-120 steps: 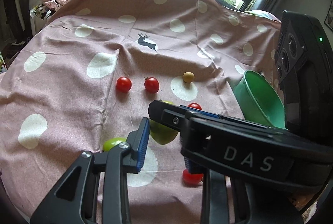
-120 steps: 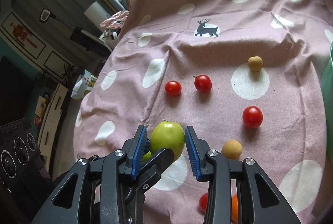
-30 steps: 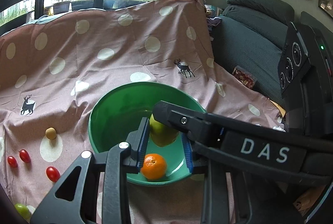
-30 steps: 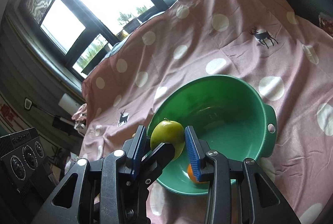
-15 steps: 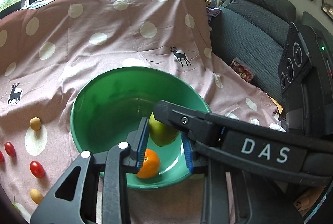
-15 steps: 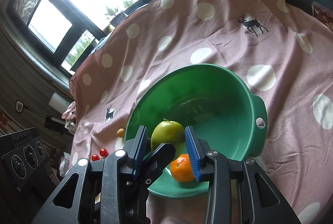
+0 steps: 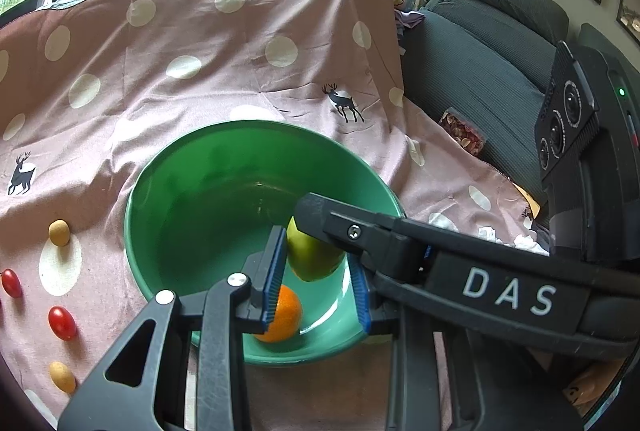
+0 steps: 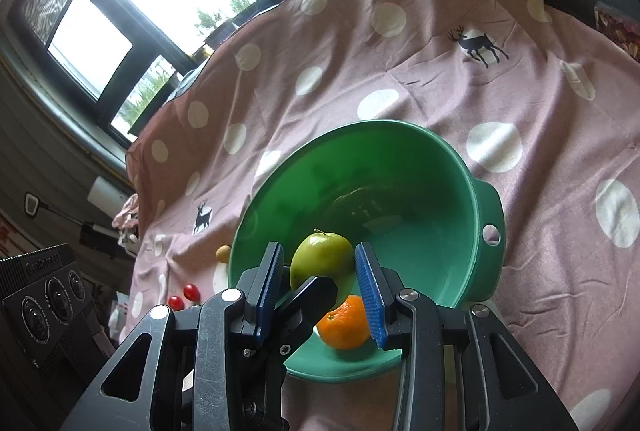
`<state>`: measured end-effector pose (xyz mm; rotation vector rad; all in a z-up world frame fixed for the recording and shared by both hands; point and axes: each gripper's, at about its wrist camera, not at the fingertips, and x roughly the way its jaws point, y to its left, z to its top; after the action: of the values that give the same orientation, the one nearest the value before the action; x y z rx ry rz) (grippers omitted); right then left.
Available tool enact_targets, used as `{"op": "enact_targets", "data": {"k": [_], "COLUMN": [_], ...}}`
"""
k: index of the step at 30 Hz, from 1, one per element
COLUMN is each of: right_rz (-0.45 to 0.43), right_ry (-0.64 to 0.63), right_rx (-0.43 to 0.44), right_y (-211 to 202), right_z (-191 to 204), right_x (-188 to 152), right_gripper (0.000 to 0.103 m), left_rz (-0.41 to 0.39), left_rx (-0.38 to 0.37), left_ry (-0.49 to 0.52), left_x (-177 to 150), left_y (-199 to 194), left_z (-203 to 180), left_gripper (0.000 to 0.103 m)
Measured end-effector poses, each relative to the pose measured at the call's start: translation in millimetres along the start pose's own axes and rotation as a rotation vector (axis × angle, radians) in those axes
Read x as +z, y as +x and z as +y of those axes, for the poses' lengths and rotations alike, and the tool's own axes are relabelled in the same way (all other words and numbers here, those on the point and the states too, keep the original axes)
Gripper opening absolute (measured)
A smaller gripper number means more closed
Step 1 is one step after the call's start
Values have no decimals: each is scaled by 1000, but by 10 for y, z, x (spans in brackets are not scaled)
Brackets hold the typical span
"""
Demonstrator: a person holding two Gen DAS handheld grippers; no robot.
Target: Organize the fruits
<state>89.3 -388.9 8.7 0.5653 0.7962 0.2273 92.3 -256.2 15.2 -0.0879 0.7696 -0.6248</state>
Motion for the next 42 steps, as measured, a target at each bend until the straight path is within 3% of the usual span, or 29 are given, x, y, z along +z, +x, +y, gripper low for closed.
{"op": "enact_targets", "data": {"k": [42], "right_rz": [55], "right_ry": [-23], "right_rx": [-115], "right_y": [147], "right_z": [11], "right_x": [-26], "right_gripper": [41], "left_rz": [58], "left_rx": [-15], "left_ry": [-26], "left_x": [-73], "left_y": [169], "left_z": [38], "left_gripper": [28]}}
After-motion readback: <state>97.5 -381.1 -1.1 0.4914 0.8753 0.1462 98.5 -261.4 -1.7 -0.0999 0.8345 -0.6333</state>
